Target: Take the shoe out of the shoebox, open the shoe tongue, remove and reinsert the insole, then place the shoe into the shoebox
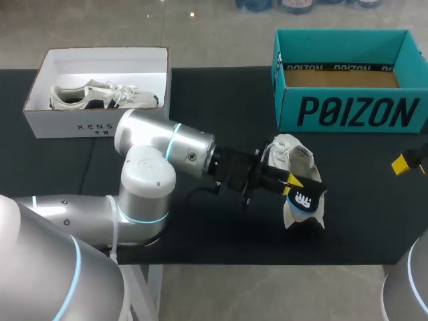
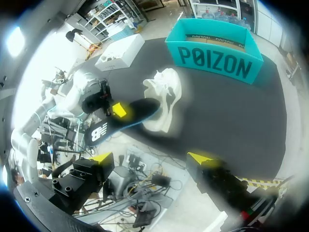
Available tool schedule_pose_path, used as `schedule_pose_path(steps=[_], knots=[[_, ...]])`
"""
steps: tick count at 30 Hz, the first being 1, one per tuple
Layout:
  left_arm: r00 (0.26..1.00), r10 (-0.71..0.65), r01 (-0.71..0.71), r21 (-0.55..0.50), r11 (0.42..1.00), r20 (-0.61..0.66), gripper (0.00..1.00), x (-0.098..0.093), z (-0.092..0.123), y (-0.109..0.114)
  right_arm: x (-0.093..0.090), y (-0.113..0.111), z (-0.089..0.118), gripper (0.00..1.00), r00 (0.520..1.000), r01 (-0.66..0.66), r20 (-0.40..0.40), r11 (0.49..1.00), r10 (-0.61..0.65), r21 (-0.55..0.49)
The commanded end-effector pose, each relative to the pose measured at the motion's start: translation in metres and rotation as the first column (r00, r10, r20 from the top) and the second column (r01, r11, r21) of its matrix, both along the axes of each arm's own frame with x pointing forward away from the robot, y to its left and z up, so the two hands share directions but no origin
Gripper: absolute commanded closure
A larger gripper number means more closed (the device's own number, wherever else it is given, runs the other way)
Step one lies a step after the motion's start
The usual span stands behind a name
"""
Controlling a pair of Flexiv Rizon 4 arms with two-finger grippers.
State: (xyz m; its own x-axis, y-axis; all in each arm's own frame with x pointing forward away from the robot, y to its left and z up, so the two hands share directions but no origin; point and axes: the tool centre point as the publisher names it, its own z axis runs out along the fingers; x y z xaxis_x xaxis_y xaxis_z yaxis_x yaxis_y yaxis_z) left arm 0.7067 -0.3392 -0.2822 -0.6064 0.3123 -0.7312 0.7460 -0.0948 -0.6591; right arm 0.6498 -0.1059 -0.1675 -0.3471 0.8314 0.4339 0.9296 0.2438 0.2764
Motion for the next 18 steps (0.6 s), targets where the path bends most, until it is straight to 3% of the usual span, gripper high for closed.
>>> schedule_pose_path(steps=[1, 18], knots=[[1.0, -0.014, 0.014, 0.016, 1.0, 0.006, 1.0, 0.008, -0.007, -0.009, 0.002, 0.0, -0.001, 0.0, 1.0, 0.0, -0.004, 1.0, 0.0, -0.003], [1.0, 0.003, -0.005, 0.107, 0.994, 0.021, 1.0, 0.034, -0.029, -0.01, 0.002, 0.0, -0.001, 0.0, 1.0, 0.0, -0.004, 1.0, 0.0, -0.003]])
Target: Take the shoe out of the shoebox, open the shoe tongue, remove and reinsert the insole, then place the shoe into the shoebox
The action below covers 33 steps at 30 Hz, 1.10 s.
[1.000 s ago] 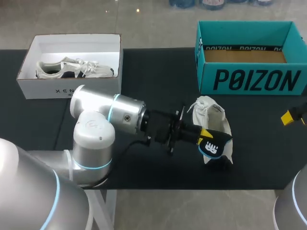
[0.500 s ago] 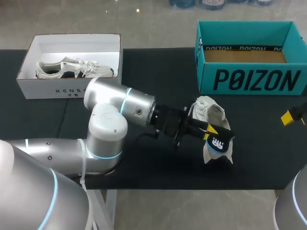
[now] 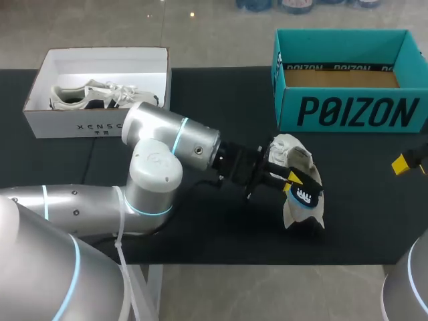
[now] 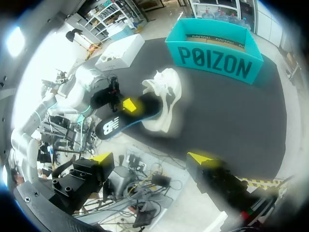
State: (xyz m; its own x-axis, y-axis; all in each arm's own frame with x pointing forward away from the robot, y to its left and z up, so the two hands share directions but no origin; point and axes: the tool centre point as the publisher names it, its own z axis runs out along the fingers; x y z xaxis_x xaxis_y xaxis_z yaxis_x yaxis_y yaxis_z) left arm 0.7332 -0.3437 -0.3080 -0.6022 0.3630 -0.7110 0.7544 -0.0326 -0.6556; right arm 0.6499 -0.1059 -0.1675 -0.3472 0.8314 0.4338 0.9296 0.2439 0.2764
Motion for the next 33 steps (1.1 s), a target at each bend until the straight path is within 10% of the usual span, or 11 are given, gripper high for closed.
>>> schedule_pose_path(steps=[1, 25, 26, 28, 33], knots=[[1.0, -0.011, 0.01, 0.037, 0.999, 0.015, 1.0, 0.01, -0.005, -0.007, 0.002, 0.0, -0.001, 0.0, 1.0, 0.0, -0.004, 1.0, 0.0, -0.003], [0.991, 0.097, -0.114, 0.19, 0.975, 0.097, 1.0, 0.048, -0.039, -0.005, 0.002, 0.0, -0.001, 0.0, 1.0, 0.0, -0.004, 1.0, 0.0, -0.003], [0.99, 0.101, -0.118, 0.191, 0.974, 0.095, 0.91, 0.047, -0.039, -0.003, 0.002, 0.0, -0.001, 0.0, 1.0, 0.0, -0.004, 1.0, 0.0, -0.003], [0.99, 0.114, -0.128, 0.186, 0.974, 0.086, 0.22, 0.046, -0.039, 0.001, 0.002, 0.0, -0.001, 0.0, 1.0, 0.0, -0.004, 1.0, 0.0, -0.003], [0.988, 0.129, -0.142, 0.174, 0.974, 0.083, 0.01, 0.041, -0.035, 0.008, 0.002, 0.0, -0.001, 0.0, 1.0, 0.0, -0.004, 1.0, 0.0, -0.003]])
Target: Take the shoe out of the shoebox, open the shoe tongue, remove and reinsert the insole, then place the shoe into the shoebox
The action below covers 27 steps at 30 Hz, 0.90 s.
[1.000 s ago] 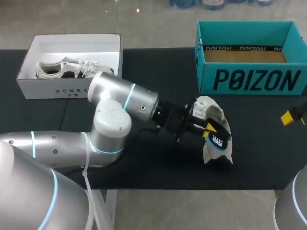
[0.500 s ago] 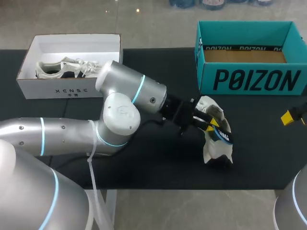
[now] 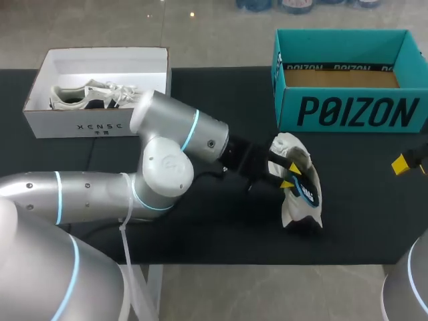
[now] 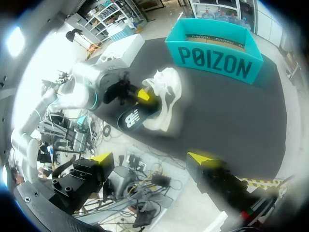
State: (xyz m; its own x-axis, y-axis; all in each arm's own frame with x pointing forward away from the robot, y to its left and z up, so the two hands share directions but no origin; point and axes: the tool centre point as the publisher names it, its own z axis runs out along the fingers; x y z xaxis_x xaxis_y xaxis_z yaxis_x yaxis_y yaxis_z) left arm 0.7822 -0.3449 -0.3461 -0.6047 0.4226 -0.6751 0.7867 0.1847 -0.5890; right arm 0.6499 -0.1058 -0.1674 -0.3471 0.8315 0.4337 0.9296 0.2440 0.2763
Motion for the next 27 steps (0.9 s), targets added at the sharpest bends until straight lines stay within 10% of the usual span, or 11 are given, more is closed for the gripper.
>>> schedule_pose_path(steps=[1, 18, 27], knots=[[1.0, 0.011, -0.011, -0.016, 1.0, 0.006, 0.03, -0.01, 0.005, 0.01, 0.002, 0.0, -0.001, 0.0, 1.0, 0.0, -0.004, 1.0, 0.0, -0.002], [1.0, -0.016, 0.015, -0.055, 0.998, -0.016, 0.64, -0.018, 0.015, -0.001, 0.002, 0.0, -0.001, 0.0, 1.0, 0.0, -0.004, 1.0, 0.0, -0.002], [0.999, -0.032, 0.032, -0.016, 0.999, -0.039, 0.76, -0.016, 0.007, -0.013, 0.002, 0.0, -0.001, 0.0, 1.0, 0.0, -0.004, 1.0, 0.0, -0.002]])
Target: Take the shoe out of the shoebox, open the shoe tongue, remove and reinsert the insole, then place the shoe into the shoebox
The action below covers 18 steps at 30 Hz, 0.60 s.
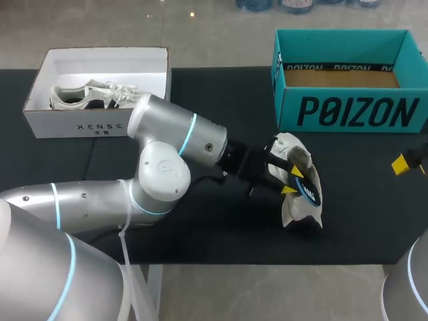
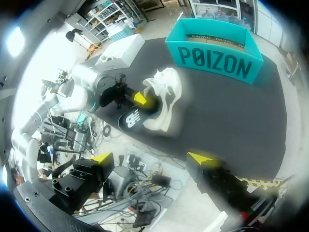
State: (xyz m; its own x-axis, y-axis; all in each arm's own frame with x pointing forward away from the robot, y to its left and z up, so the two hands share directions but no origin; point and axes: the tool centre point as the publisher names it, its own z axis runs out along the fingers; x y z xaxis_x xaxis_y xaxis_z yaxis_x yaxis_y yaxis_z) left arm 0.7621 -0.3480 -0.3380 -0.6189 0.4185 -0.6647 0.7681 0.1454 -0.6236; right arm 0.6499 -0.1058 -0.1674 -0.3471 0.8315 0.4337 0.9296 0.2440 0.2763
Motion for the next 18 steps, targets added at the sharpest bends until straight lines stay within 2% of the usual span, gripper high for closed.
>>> schedule_pose_path(steps=[1, 4, 10, 18], knots=[[1.0, -0.008, 0.008, 0.018, 1.0, 0.0, 0.8, 0.004, -0.001, -0.011, 0.002, 0.0, -0.001, 0.0, 1.0, 0.0, -0.004, 1.0, 0.0, -0.002], [1.0, -0.014, 0.014, 0.025, 1.0, 0.01, 1.0, 0.003, -0.002, -0.011, 0.002, 0.0, -0.001, 0.0, 1.0, 0.0, -0.004, 1.0, 0.0, -0.002], [0.999, -0.014, 0.011, 0.078, 0.997, 0.039, 1.0, 0.007, -0.006, -0.003, 0.002, 0.0, -0.001, 0.0, 1.0, 0.0, -0.004, 1.0, 0.0, -0.002], [0.996, 0.032, -0.042, 0.12, 0.992, 0.084, 1.0, 0.023, -0.014, 0.003, 0.002, 0.0, -0.001, 0.0, 1.0, 0.0, -0.004, 1.0, 0.0, -0.002]])
